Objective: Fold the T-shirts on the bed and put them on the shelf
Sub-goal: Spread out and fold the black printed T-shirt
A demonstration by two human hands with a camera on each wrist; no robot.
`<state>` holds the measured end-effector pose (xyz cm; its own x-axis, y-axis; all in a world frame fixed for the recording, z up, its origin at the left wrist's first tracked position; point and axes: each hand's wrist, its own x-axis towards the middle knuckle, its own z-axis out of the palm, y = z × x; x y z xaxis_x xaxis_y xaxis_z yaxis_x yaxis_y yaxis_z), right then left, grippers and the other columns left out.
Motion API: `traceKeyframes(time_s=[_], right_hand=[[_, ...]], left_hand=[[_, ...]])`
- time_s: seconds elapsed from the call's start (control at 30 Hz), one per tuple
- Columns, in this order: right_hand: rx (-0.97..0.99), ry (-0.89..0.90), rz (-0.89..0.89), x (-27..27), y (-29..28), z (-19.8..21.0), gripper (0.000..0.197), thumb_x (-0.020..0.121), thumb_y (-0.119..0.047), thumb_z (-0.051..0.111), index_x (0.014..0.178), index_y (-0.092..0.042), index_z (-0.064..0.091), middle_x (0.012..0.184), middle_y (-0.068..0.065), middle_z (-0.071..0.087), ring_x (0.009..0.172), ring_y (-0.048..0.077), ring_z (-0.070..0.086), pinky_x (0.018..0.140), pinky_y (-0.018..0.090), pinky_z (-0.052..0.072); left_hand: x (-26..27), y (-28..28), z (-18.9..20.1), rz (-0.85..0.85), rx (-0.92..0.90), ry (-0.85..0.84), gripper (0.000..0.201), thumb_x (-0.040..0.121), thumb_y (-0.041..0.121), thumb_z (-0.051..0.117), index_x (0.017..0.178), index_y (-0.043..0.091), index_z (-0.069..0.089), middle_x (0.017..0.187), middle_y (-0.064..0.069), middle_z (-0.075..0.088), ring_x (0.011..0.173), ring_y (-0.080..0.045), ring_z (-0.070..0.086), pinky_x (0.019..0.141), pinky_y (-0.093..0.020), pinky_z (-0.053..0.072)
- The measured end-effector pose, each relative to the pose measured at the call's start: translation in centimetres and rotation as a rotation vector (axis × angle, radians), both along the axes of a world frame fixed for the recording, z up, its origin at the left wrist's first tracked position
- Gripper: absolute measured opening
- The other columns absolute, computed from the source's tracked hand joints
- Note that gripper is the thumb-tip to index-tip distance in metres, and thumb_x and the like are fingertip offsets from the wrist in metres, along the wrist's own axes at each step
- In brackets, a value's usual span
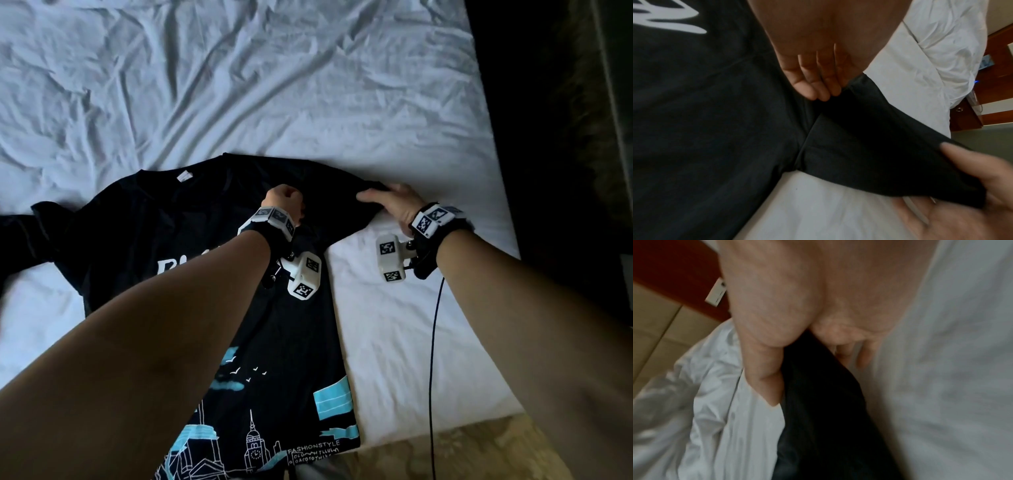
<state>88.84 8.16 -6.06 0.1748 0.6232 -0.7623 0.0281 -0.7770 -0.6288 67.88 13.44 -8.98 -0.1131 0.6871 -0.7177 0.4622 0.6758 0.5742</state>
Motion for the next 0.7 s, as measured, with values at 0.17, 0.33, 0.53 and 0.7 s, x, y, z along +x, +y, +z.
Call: traceKeyframes(time_s=[0.17,0.33,0.53,0.7], right_hand=[[0.141,0.311,-0.207,-0.5,0.2,0.4,0.014,0.086,-0.007,0.063,0.092,-0.019,0.067,0.089,0.001,0.07,0.084,0.018,0.066,0.081,0.031,0.05],[0.213,0.099,-0.124,-1.1,0.2,0.2,0.019,0.082,-0.004,0.069,0.098,-0.014,0.07,0.097,0.01,0.066,0.089,0.018,0.061,0.086,0.032,0.048],[0.157,0.026,-0.172,-1.3,1.0,0.1,0.02,0.083,-0.041,0.065,0.088,-0.022,0.072,0.099,0.006,0.071,0.093,0.023,0.066,0.089,0.046,0.053],[-0.052,-0.069,0.167,-1.4,0.8,0.9,0.075,0.088,-0.053,0.056,0.149,-0.02,0.027,0.144,0.009,0.047,0.124,0.03,0.053,0.093,0.053,0.052]], left_hand=[[0.2,0.0,0.1,0.026,0.046,-0.027,0.022,0.09,0.016,0.049,0.072,0.022,0.06,0.068,-0.003,0.064,0.057,-0.021,0.062,0.059,-0.035,0.057],[0.9,0.3,0.5,0.029,0.051,-0.09,0.023,0.092,0.016,0.048,0.072,0.023,0.058,0.067,-0.001,0.061,0.054,-0.017,0.057,0.054,-0.028,0.052],[1.5,0.2,0.5,0.031,0.066,-0.098,0.021,0.091,0.016,0.049,0.073,0.024,0.057,0.066,0.001,0.061,0.055,-0.017,0.059,0.053,-0.028,0.052],[1.8,0.0,0.4,0.019,0.064,-0.097,0.021,0.09,0.015,0.048,0.073,0.024,0.056,0.067,0.001,0.062,0.057,-0.016,0.06,0.052,-0.028,0.052]])
